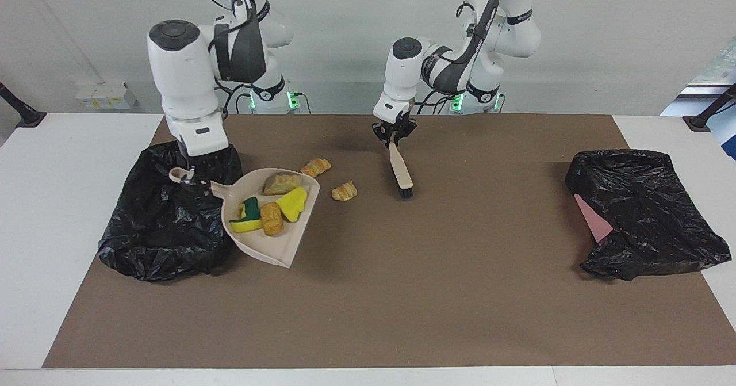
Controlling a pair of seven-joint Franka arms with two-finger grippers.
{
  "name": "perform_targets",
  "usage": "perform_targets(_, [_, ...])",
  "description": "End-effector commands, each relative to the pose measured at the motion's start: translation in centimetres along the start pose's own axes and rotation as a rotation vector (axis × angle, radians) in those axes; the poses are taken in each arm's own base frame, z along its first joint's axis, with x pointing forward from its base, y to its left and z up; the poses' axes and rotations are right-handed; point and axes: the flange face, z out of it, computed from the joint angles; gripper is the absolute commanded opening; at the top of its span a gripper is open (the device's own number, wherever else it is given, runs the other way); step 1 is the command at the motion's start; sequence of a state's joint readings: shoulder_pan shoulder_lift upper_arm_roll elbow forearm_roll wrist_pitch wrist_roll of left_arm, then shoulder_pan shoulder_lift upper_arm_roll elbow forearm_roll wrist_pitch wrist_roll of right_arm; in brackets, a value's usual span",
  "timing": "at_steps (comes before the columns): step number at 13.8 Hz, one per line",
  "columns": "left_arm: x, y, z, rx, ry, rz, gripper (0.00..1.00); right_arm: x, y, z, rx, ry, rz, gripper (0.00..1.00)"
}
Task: Sweep and dump trash in bin
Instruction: 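Carry the dustpan to the black bag with the right gripper and tip it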
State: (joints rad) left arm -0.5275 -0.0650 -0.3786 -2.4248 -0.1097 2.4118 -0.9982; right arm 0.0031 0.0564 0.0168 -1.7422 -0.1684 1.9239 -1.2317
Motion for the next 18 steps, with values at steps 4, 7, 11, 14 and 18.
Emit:
perform_targets(4, [-0.4, -0.1, -0.7, -0.003, -0.073, -0.028, 0.0, -12.5, -0.8, 0.1, 0.086, -0.041, 0.074, 0.0])
perform_targets(7, [-0.6, -0.3, -0.4, -0.007, -0.119, 0.074, 0.0, -17.7, -2.5, 1.1, 0.107, -0.105, 0.155, 0.0])
perform_targets(11, [0.0, -0.3, -0.8, -0.036, -0.137, 0.133, 0.99, -21.8, -3.3, 4.0, 0.157, -0.197, 0.287, 0.0])
perform_targets(14, [4.1, -1.1, -2.9, -0.054, -0.136, 0.063, 1.0, -21.3, -3.5, 5.7, 0.193, -0.341, 0.426, 0.0])
perform_targets(18, [11.5, -4.6, -4.8, -0.07, -0.074, 0.023, 1.0, -16.6, -2.5, 4.5, 0.175, -0.519, 0.421, 0.0])
